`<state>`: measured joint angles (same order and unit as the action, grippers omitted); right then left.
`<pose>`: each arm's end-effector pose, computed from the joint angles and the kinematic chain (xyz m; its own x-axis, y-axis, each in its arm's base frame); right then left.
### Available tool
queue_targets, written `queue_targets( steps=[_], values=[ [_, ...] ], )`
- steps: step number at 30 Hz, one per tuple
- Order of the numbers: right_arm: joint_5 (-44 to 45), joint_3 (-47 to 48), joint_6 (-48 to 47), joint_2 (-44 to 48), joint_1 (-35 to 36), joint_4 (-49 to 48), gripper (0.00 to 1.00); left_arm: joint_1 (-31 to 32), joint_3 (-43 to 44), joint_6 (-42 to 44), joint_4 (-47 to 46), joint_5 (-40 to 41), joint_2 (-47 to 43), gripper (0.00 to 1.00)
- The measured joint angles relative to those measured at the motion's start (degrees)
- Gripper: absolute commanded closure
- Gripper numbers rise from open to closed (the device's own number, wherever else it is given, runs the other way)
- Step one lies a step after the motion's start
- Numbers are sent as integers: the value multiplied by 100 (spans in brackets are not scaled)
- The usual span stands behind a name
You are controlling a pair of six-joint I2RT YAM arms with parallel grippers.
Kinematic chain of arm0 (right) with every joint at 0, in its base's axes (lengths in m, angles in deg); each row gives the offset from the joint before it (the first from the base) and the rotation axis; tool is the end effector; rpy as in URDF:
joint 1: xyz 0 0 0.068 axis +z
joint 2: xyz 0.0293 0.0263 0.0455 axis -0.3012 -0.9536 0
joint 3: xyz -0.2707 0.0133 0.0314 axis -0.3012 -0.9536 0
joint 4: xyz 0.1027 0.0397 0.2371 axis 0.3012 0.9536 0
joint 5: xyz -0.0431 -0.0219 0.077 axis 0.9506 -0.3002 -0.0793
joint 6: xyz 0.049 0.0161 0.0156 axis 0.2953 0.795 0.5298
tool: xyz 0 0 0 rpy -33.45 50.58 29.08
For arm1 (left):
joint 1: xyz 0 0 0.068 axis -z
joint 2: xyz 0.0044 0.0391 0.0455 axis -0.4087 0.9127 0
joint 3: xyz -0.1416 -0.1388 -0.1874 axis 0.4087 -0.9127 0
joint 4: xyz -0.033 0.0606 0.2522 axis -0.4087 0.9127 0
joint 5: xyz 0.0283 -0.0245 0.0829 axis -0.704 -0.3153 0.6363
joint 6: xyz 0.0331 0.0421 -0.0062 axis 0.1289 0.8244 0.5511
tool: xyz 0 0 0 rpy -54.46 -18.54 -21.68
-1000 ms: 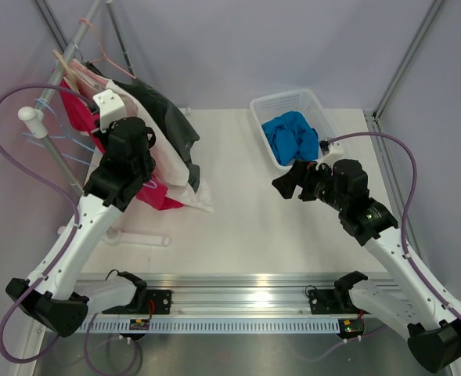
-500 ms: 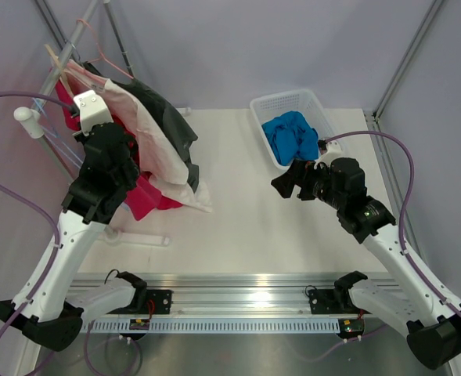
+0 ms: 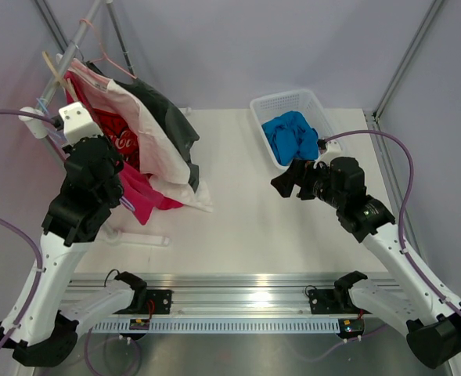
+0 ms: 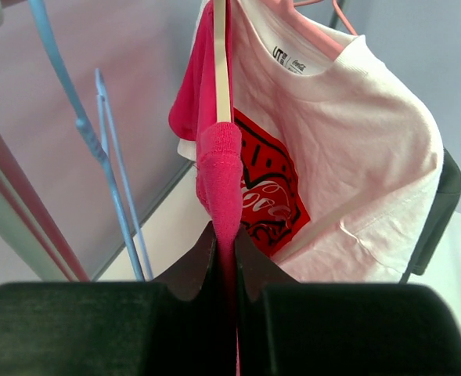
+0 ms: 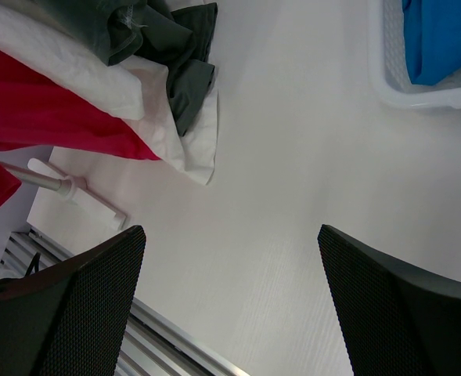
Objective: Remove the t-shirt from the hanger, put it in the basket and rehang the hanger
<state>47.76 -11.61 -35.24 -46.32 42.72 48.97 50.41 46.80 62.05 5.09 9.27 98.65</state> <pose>0.1871 0.0949 0.3379 -0.5398 0.2062 -0.8162 -0.3740 0.8099 0.4519 0.1491 -0.0417 0.4749 -0.0198 -0.1053 -0.9942 -0.4660 0.8808 -0.0840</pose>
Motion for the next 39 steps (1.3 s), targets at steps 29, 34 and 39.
queue_targets(
  steps=[29,34,39],
  values=[
    [-46,70,-61,-234,0,9,1,-11,-282,1040,282,-756,-796,100],
    [-61,70,-66,-201,0,11,1,-11,-354,1119,428,-901,-789,100],
    [-98,70,-68,-199,0,13,0,-11,-424,1108,636,-872,-678,100]
  ],
)
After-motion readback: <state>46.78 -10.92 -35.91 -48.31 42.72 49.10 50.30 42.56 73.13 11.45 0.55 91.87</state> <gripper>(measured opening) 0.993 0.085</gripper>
